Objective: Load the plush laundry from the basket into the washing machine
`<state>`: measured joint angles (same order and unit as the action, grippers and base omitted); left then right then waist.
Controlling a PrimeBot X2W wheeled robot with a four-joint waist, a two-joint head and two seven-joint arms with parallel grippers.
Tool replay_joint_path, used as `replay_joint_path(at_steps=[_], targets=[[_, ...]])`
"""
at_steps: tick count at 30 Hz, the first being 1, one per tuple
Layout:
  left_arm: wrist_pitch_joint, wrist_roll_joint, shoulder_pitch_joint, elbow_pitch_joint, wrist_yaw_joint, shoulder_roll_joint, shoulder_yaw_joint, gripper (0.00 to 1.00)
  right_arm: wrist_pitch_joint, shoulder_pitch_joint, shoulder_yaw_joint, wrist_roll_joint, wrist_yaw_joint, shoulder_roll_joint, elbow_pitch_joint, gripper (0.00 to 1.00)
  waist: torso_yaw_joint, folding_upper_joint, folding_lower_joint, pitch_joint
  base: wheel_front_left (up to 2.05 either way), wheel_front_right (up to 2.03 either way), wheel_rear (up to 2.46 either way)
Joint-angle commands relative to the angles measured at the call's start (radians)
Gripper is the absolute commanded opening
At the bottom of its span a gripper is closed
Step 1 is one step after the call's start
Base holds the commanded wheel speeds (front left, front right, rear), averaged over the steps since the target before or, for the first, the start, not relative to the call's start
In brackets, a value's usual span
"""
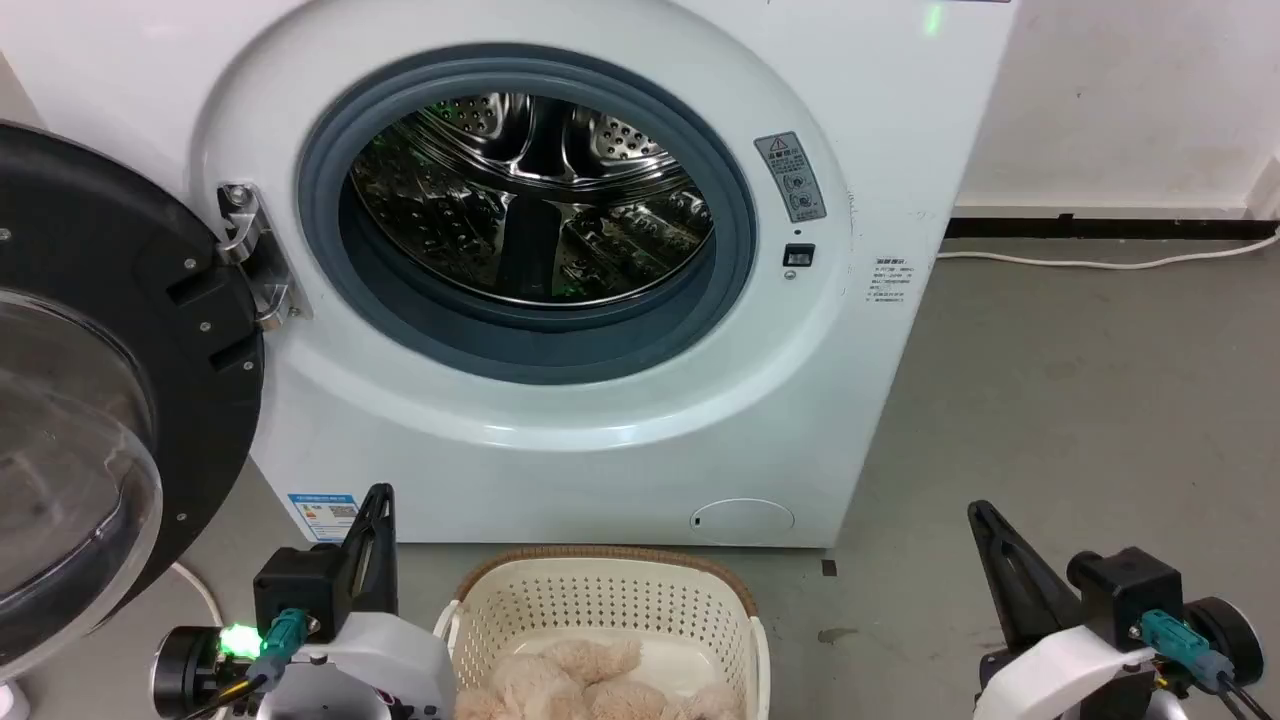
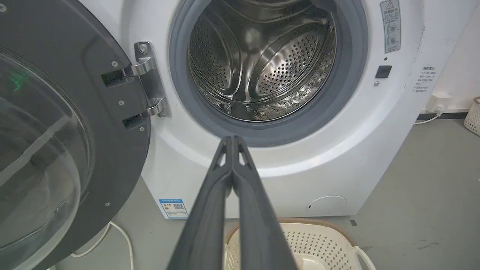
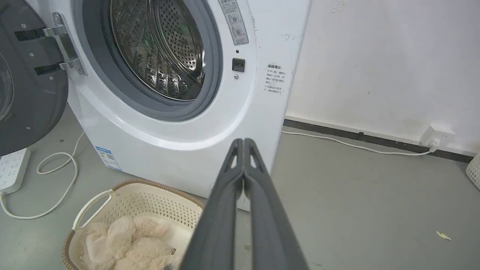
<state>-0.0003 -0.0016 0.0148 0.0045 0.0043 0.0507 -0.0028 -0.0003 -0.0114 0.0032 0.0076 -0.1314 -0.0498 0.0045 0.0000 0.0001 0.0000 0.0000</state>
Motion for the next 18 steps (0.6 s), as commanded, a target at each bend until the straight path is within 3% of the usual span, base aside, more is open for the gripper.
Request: replay_joint_path(at_steps=[1,18], targets=[[0.0,0.002,-0.015,-0.005,-0.004,-0.001,0.003,0.0,0.0,0.011,-0.003,-0.008,0.001,0.0,-0.005,0.0,0.0,-0.0001,0.0,0.0,0.0,0.0,0.0],[0.0,0.002,-0.015,-0.005,-0.004,-0.001,0.003,0.0,0.0,0.011,-0.003,-0.008,0.001,0.0,-0.005,0.0,0.0,-0.0001,0.0,0.0,0.0,0.0,0.0]])
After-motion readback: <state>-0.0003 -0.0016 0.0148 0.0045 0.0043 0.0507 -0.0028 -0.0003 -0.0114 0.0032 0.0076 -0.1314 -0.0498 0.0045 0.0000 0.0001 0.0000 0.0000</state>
